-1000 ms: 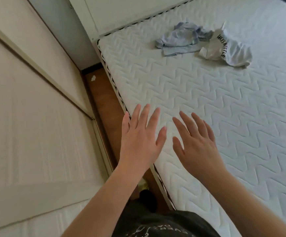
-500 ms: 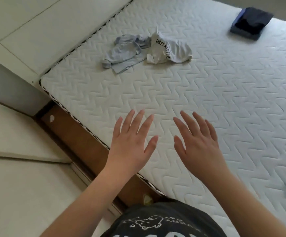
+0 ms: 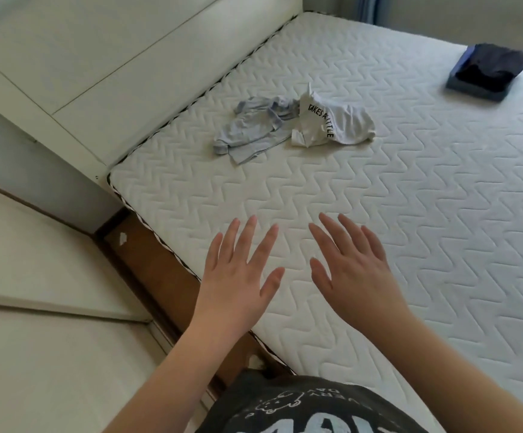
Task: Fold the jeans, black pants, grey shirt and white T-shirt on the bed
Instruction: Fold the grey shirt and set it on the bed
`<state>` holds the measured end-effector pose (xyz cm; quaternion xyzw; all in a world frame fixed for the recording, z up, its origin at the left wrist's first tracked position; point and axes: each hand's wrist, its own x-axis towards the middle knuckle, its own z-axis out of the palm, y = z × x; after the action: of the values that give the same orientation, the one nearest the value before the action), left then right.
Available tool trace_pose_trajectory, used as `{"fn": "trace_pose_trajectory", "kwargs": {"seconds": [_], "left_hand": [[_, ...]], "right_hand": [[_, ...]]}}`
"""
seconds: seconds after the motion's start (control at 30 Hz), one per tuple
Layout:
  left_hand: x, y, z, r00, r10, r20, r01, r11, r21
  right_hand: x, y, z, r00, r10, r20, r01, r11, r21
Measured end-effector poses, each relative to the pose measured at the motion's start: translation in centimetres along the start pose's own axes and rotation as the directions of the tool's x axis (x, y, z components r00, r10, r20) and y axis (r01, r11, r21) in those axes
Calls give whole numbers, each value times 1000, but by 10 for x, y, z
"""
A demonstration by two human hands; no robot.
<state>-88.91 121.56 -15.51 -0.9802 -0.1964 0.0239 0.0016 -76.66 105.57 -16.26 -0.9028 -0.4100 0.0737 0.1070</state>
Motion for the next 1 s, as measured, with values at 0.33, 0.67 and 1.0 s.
{"fn": "trace_pose_trajectory", "kwargs": {"seconds": [0.33,0.67,1.0], "left_hand": [[39,-148,24,999,-41,-21,41,999,-11],[118,-332,20,993,121,7,-121,993,-3],[201,-345,24,950,312,-1,-310,944,-117]], "right_hand": [[96,-97,30,1000,8,-17,-8,1000,0],[209,-238,56,992,129,-9,-129,991,26],[229,-232,67,930,366,-22,-366,931,6]]}}
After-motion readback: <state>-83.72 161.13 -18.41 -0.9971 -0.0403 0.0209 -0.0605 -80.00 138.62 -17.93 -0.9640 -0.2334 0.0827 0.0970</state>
